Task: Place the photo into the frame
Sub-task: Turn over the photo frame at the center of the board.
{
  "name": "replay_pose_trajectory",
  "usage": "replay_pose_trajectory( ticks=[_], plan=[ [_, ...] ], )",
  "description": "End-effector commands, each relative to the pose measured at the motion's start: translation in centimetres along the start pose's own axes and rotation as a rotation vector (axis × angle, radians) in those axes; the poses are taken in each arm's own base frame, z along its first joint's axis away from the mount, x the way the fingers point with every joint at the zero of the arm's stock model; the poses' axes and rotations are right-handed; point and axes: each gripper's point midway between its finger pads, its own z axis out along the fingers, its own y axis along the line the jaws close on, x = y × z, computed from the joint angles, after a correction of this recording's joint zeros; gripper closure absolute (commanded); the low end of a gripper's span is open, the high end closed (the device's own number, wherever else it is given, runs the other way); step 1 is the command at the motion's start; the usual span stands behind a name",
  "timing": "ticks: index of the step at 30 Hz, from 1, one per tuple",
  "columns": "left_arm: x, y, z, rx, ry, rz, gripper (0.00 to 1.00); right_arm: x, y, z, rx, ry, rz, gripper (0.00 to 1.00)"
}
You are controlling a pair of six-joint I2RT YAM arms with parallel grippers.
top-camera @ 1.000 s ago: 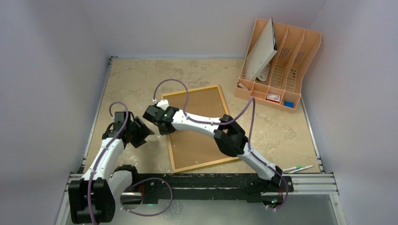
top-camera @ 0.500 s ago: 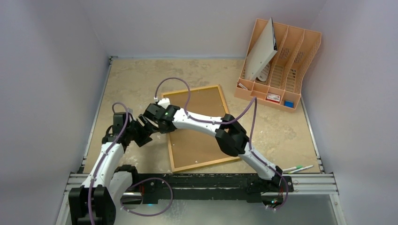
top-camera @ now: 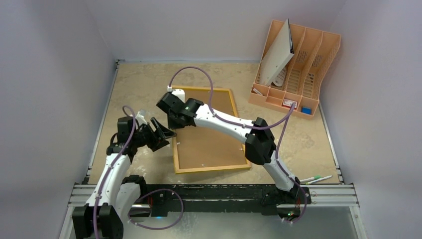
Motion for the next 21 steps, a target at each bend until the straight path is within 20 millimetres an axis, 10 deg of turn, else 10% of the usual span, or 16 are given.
replay_pose_trajectory(
  ticks=[1, 21],
  plan=[
    [0.1, -5.5, -1.3, 0.253, 0.067, 0.101, 0.35, -4.4, 3.6, -5.2, -0.168, -0.095, 0.062, 1.0],
    [-0.3, -5.9, -0.1, 0.288, 0.127, 0.058, 0.69, -5.8, 5.4, -7.7, -0.298, -0.086, 0.114, 1.0]
  ],
)
